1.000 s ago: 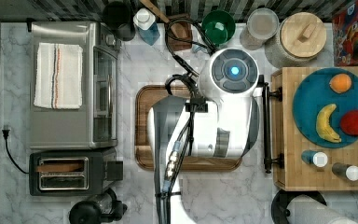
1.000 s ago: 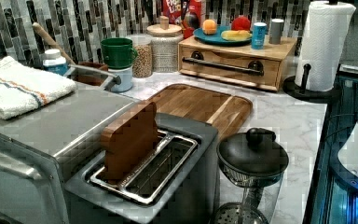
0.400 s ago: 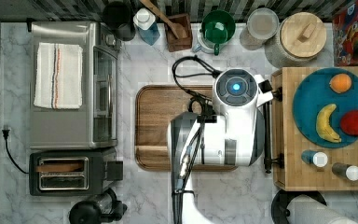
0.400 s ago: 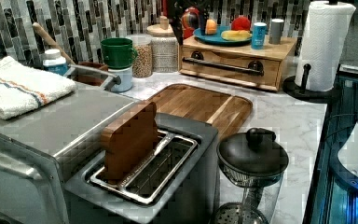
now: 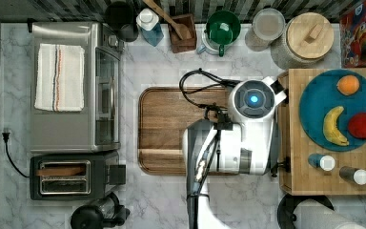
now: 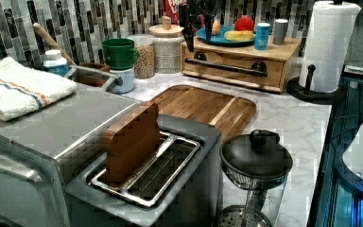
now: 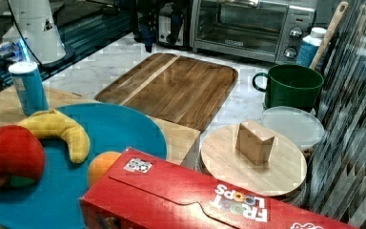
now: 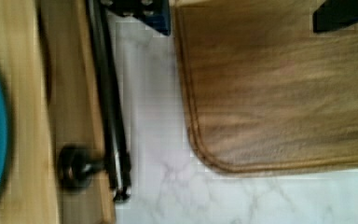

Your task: Open the drawer.

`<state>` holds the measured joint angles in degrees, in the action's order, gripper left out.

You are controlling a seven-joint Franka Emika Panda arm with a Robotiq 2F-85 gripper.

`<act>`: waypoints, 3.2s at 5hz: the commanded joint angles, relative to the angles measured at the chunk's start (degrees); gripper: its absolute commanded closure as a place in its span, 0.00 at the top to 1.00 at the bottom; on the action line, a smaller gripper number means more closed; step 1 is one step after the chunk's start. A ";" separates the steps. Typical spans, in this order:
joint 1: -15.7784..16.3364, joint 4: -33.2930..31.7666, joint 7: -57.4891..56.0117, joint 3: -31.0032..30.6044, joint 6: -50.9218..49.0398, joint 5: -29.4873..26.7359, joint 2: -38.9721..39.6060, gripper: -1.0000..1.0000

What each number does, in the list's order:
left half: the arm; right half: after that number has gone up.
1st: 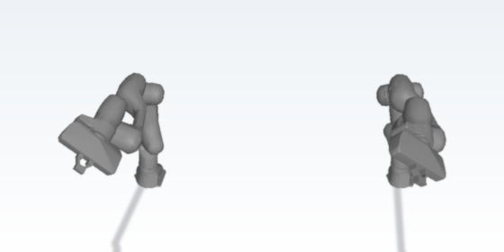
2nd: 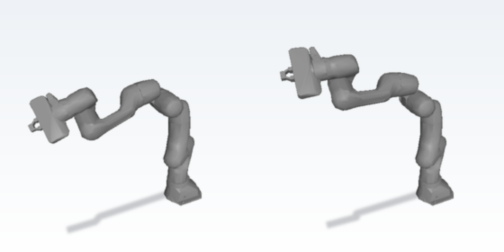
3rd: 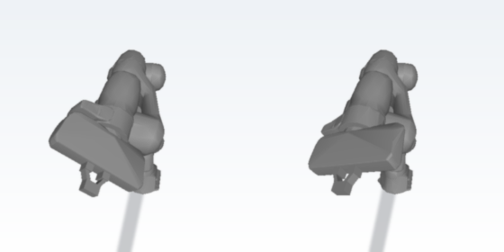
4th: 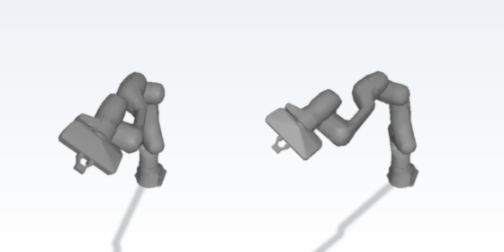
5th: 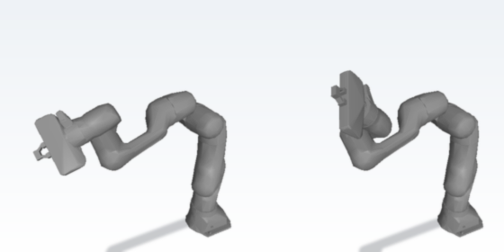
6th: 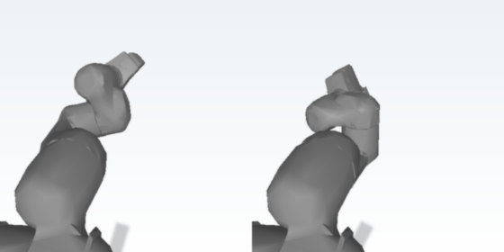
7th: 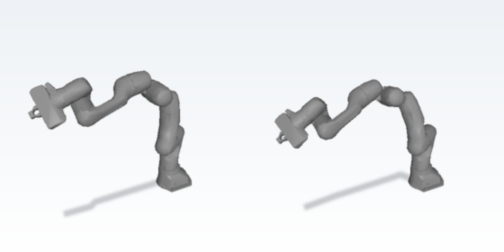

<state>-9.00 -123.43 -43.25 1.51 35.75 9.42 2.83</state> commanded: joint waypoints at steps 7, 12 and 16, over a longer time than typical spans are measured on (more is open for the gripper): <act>-5.79 -3.46 -6.10 3.03 17.79 3.74 7.91 1.00; -4.46 -4.92 -3.40 4.33 24.69 3.01 11.00 1.00; -1.40 -6.84 -3.66 -2.43 23.24 -3.53 12.16 1.00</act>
<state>-15.30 -129.59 -48.87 6.09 58.14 10.02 15.16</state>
